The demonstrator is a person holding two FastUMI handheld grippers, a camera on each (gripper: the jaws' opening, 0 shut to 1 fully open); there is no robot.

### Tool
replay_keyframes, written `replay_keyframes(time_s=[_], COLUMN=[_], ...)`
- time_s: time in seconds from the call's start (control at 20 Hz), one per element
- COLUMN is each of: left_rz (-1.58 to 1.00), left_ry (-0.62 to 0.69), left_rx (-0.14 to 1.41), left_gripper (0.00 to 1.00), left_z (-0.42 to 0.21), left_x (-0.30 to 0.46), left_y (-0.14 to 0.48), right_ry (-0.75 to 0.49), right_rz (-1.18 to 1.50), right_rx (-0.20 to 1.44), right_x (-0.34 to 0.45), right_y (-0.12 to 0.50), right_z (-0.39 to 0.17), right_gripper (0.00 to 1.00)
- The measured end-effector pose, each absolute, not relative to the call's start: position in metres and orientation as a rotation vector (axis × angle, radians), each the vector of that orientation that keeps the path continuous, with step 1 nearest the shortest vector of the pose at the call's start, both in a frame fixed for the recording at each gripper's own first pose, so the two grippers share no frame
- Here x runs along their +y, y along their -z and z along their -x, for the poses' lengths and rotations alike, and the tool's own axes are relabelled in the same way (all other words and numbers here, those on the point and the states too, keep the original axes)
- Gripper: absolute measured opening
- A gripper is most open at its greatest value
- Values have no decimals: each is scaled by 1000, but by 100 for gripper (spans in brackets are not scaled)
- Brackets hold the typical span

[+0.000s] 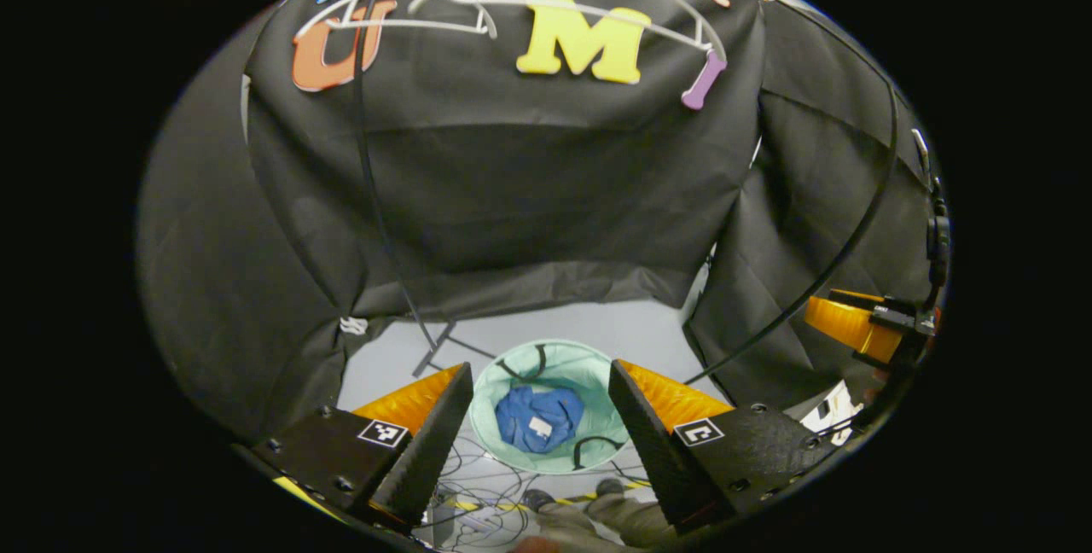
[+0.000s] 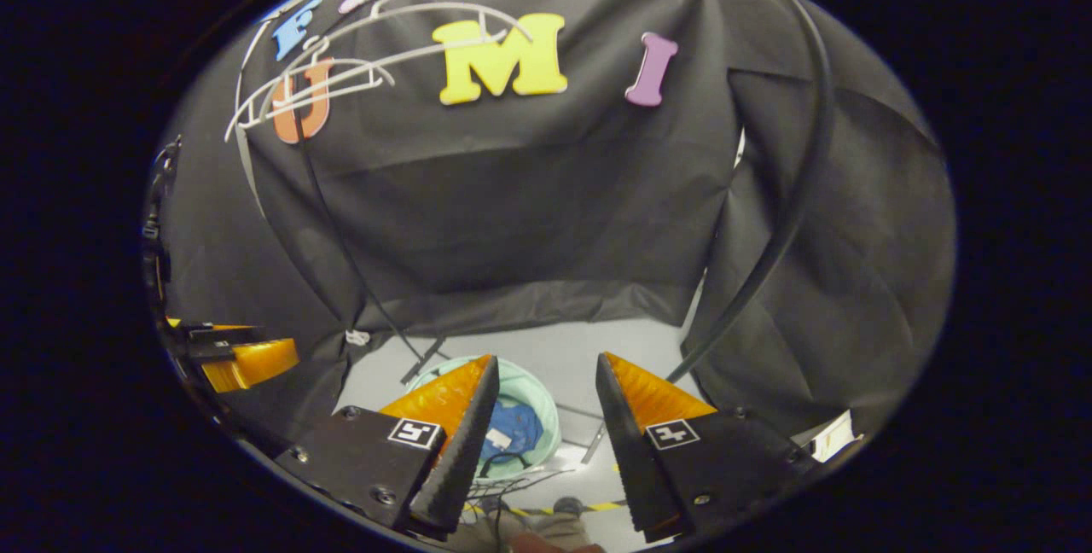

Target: Grasp the clothes on the hanger with both hands and then place them into the laundry hamper below.

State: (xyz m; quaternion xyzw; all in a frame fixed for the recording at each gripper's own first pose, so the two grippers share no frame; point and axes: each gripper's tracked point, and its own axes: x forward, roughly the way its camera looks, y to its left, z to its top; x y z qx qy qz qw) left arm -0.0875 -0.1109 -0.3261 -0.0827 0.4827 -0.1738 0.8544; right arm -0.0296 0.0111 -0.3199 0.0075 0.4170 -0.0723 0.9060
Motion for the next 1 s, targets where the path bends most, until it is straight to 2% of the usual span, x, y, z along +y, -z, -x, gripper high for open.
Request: replay_keyframes(time_s=[0.1, 0.15, 0.2, 0.45, 0.65, 0.8, 0.95, 1.0], left_rz=[175, 173, 170, 165, 145, 95, 75, 85], left_ry=[335, 318, 298, 183, 107, 74, 46, 40], left_rx=[935, 899, 859, 668, 534, 446, 362, 332], left_gripper=[97, 97, 97, 100, 98, 97, 99, 100], left_z=[81, 78, 76, 85, 105, 125, 145, 148], left_x=[-105, -101, -98, -80, -71, -72, -88, -91], left_y=[288, 268, 250, 166, 101, 69, 69, 70], right_ry=[138, 128, 117, 55, -2, -39, -59, -65], right_rz=[-9, -5, -1, 17, 10, 0, 4, 1], right_rx=[775, 732, 690, 534, 415, 324, 227, 196], right_x=[8, 3, -1, -20, -34, -41, -51, -53], right_y=[289, 273, 256, 177, 119, 77, 37, 24], right_z=[26, 31, 37, 54, 67, 77, 85, 89], right_gripper=[77, 73, 77, 74, 99, 100, 97, 99])
